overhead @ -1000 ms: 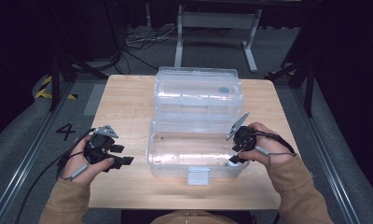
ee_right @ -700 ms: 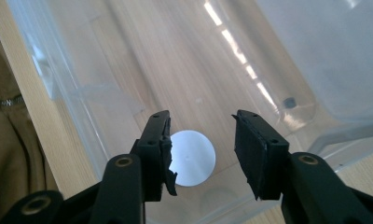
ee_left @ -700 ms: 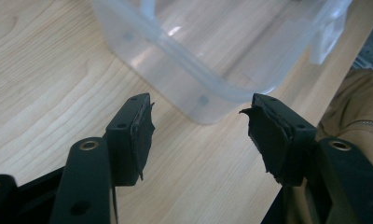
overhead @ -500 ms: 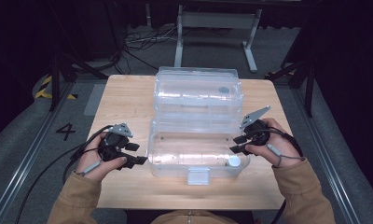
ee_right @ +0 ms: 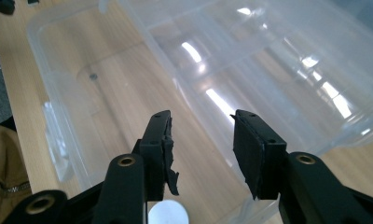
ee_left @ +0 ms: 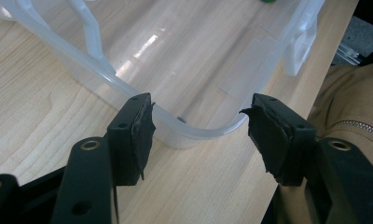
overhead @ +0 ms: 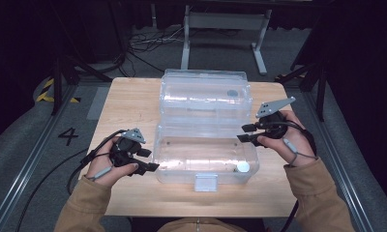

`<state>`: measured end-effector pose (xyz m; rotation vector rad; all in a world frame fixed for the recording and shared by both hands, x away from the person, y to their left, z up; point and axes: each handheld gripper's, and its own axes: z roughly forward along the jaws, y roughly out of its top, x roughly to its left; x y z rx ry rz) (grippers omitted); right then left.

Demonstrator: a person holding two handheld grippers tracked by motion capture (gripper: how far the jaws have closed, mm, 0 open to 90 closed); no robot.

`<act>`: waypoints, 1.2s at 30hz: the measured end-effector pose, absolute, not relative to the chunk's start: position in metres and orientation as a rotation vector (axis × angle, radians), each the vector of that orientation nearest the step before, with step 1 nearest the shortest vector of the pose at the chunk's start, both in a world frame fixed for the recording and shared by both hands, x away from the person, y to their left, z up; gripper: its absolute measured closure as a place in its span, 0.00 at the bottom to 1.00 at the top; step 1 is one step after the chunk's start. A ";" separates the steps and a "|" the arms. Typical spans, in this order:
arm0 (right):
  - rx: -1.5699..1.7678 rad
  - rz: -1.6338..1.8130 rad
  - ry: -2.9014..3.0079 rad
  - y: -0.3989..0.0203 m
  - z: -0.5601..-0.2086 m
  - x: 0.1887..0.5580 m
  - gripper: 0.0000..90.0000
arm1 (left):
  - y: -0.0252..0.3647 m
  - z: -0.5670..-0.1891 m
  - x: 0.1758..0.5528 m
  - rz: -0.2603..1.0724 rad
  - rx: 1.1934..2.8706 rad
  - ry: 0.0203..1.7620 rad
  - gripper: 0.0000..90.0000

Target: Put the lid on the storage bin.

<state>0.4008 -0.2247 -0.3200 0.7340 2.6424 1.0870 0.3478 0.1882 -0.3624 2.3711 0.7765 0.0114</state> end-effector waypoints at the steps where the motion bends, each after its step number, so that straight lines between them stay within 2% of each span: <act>1: 0.729 1.094 2.636 -0.223 -0.315 0.403 0.64 | 0.188 -0.362 0.348 0.013 2.372 0.777 0.45; 14: 0.698 1.166 2.571 -0.205 -0.293 0.441 0.61 | 0.189 -0.360 0.346 0.023 2.363 0.768 0.45; 36: 0.681 1.174 2.617 -0.185 -0.297 0.487 0.60 | 0.181 -0.364 0.345 0.004 2.357 0.730 0.45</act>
